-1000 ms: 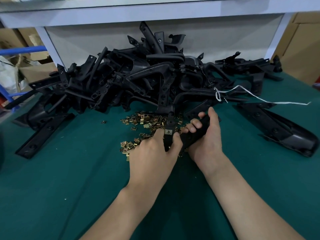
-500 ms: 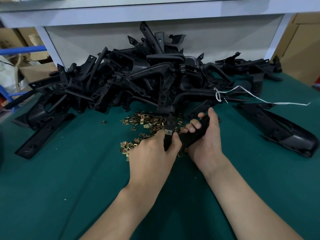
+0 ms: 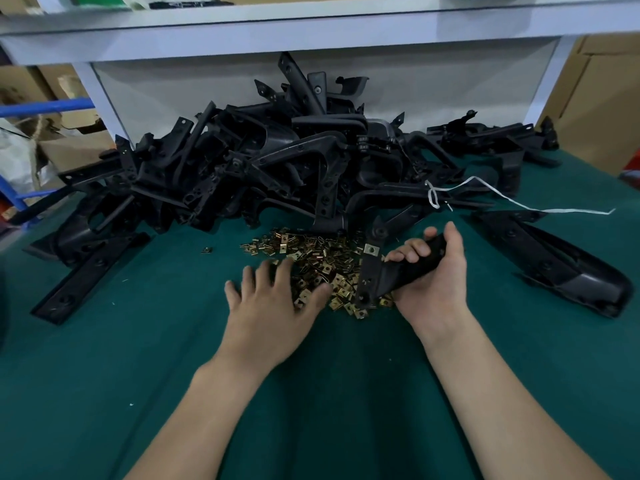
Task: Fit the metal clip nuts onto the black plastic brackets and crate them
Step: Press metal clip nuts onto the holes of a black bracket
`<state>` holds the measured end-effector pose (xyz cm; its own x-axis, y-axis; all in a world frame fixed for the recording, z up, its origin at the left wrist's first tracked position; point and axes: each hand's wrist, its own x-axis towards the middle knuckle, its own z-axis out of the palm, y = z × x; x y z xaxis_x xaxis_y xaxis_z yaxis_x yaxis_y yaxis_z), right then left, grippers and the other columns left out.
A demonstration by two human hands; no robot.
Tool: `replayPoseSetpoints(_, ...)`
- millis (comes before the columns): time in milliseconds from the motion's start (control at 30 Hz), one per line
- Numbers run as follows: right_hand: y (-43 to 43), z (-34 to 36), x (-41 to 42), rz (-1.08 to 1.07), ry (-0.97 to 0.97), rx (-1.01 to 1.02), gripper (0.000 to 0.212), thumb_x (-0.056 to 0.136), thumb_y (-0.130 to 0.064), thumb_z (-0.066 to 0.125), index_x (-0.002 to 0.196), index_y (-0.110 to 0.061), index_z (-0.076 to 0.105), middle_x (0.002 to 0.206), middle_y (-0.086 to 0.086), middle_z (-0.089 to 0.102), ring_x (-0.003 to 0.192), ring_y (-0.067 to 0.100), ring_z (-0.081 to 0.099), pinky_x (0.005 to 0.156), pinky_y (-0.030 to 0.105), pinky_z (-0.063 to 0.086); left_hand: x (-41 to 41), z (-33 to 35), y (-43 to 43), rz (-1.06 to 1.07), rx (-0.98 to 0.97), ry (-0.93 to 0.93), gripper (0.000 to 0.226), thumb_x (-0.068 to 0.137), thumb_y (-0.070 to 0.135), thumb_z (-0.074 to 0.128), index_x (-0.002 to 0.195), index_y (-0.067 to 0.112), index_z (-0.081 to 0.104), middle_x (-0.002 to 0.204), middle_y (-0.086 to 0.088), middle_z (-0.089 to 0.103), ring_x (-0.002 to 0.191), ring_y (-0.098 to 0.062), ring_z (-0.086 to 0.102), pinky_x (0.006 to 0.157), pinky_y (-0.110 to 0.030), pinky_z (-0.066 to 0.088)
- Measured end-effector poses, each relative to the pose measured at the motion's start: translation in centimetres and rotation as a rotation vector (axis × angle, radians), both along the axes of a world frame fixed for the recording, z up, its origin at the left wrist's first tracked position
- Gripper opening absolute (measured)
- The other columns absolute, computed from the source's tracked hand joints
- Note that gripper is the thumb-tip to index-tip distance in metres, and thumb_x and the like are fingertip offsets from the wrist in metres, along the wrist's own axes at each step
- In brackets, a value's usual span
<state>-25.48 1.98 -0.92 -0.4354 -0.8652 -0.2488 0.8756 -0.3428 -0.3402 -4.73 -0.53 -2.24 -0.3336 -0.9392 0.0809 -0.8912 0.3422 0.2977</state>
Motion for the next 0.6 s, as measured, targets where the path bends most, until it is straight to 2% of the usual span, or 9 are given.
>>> replayPoseSetpoints(133, 0.0, 0.0, 0.2, 0.009, -0.003, 0.006, 0.034, 0.091, -0.048, 0.064, 0.072, -0.021, 0.059, 0.059, -0.008, 0.039, 0.049, 0.01, 0.037, 0.052, 0.023, 0.043, -0.4, -0.6, -0.3, -0.156, -0.07, 0.082, 0.083, 0.088, 0.078, 0.029, 0.153, 0.027, 0.034, 0.156, 0.001, 0.037, 0.145, -0.02, 0.031, 0.123, -0.044, 0.02)
replayPoseSetpoints(300, 0.1, 0.0, 0.4, 0.012, 0.01, 0.012, 0.033, 0.092, -0.048, 0.064, 0.073, -0.021, 0.059, 0.059, -0.008, 0.04, 0.048, 0.011, 0.038, 0.051, 0.023, 0.043, -0.3, -1.0, -1.3, -0.153, -0.112, 0.139, 0.064, 0.09, 0.068, 0.042, 0.142, 0.031, 0.049, 0.138, 0.006, 0.05, 0.127, -0.018, 0.044, 0.11, -0.036, 0.031)
replayPoseSetpoints(433, 0.2, 0.0, 0.4, 0.023, 0.008, 0.012, 0.033, 0.091, -0.048, 0.066, 0.073, -0.021, 0.06, 0.059, -0.008, 0.04, 0.048, 0.011, 0.038, 0.051, 0.023, 0.043, -0.1, -0.8, -2.9, -0.113, -0.161, 0.157, 0.047, 0.099, 0.048, 0.054, 0.14, 0.024, 0.054, 0.126, -0.001, 0.058, 0.119, -0.024, 0.047, 0.102, -0.034, 0.033)
replayPoseSetpoints(600, 0.4, -0.1, 0.3, 0.034, 0.017, 0.007, 0.032, 0.09, -0.048, 0.066, 0.073, -0.021, 0.06, 0.059, -0.008, 0.04, 0.049, 0.011, 0.038, 0.052, 0.023, 0.043, -0.1, -0.9, -3.0, -0.101, -0.214, 0.163, 0.038, 0.099, 0.038, 0.058, 0.131, 0.018, 0.062, 0.113, -0.005, 0.061, 0.109, -0.028, 0.05, 0.098, -0.039, 0.042)
